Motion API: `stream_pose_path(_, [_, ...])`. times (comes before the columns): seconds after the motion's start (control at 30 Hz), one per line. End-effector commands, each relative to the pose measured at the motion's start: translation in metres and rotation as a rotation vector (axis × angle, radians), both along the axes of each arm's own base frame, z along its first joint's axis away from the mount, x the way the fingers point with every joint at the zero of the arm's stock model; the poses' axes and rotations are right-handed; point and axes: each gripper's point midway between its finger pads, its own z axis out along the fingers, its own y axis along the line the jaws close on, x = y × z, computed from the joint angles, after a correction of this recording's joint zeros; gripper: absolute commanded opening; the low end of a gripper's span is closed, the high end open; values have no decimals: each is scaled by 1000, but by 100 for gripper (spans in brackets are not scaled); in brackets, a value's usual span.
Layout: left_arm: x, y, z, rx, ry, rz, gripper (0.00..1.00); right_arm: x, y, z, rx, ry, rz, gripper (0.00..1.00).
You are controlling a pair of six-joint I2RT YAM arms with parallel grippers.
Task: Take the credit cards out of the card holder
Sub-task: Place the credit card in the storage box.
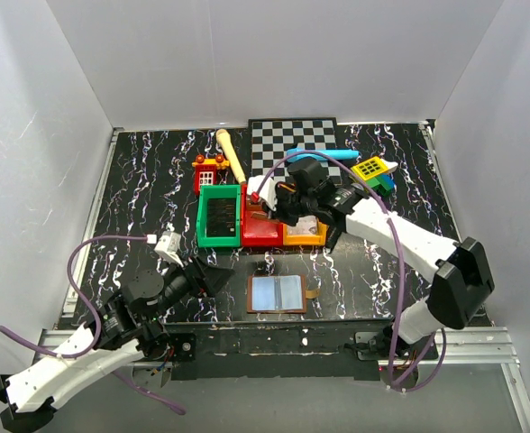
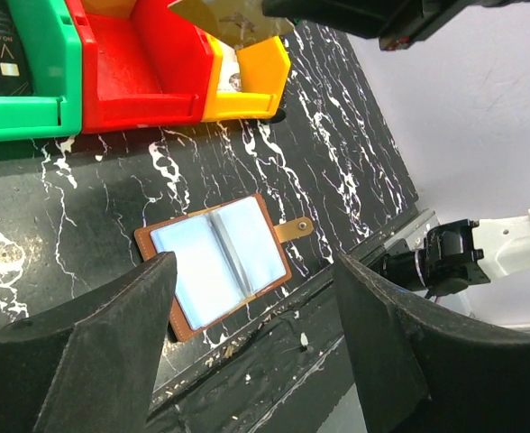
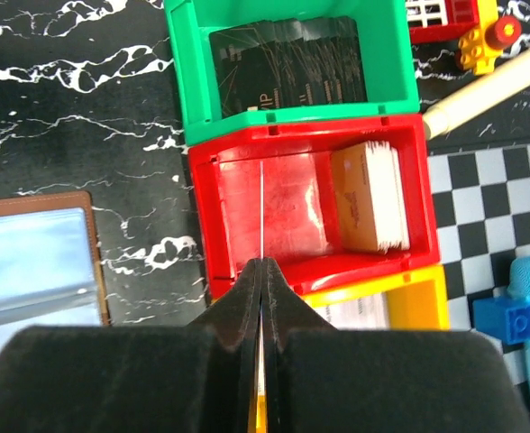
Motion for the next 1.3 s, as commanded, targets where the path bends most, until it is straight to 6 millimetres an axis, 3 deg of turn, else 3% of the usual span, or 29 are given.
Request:
stream_pose_path(0.0, [-2, 9, 3, 10, 17, 23, 69, 21, 26, 32, 60, -146, 109, 1])
stream_pose_path(0.2, [-2, 15, 1, 23, 32, 45, 68, 42, 37, 5, 12, -154, 120, 1])
stream_pose_path(0.4, [1, 16, -2, 42, 37, 62, 69, 63, 37, -9, -19, -171, 87, 1])
stream_pose_path(1.27, [2, 8, -8, 78, 67, 43, 68, 91, 31, -68, -231, -170, 126, 1])
